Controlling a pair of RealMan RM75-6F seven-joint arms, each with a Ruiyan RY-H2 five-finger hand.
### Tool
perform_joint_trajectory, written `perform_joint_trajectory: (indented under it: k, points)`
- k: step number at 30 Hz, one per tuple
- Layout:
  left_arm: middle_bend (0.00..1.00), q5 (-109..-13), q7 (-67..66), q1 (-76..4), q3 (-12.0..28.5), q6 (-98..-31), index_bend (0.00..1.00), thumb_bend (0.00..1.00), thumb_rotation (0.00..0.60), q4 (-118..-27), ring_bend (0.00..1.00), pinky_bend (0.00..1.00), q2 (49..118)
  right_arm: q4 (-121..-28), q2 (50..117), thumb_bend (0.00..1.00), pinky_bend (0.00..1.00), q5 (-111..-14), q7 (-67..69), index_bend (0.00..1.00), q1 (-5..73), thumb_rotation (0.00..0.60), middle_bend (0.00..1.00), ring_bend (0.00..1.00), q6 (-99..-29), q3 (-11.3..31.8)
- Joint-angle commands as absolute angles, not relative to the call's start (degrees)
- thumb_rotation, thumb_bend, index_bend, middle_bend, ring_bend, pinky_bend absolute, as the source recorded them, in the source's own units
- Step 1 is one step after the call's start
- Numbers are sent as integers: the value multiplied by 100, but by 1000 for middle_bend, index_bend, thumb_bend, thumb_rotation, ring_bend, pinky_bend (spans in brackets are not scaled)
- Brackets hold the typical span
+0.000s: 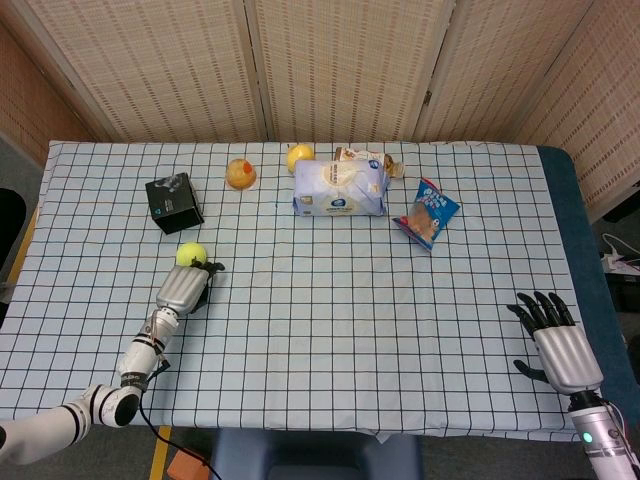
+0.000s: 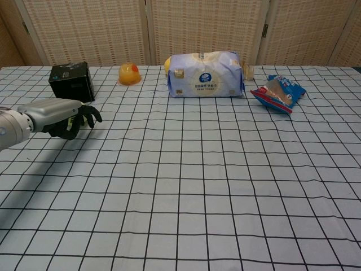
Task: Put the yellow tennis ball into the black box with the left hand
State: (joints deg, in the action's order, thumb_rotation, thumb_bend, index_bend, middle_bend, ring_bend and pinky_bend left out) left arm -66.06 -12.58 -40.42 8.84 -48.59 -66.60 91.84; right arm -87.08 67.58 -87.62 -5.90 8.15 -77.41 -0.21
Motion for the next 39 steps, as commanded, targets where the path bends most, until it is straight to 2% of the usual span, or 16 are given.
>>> perform_joint_trajectory:
  k: [1, 5, 16, 39]
  points:
    - [316, -6516, -1417, -4004, 848, -4906, 300, 919, 600, -6845, 300, 494, 9069, -8711, 6756, 64, 0, -8770, -585, 186, 812, 600, 76, 16, -7743, -29]
    - [341, -6408, -1684, -3997, 838, -4980, 322, 918, 600, -6892, 336, 503, 9018, -8732, 6745, 65, 0, -8814, -579, 186, 808, 600, 76, 16, -7763, -47]
    - [334, -6118, -2201, -4174, 924, -4985, 320, 921, 600, -6632, 341, 506, 9231, -8724, 6745, 64, 0, -8811, -600, 185, 811, 600, 77, 16, -7753, -50]
    - [324, -5880, -2325, -4724, 1085, -4349, 309, 918, 600, -5108, 341, 514, 9908, -8660, 6798, 65, 0, -8668, -704, 185, 844, 600, 76, 16, -7628, -19]
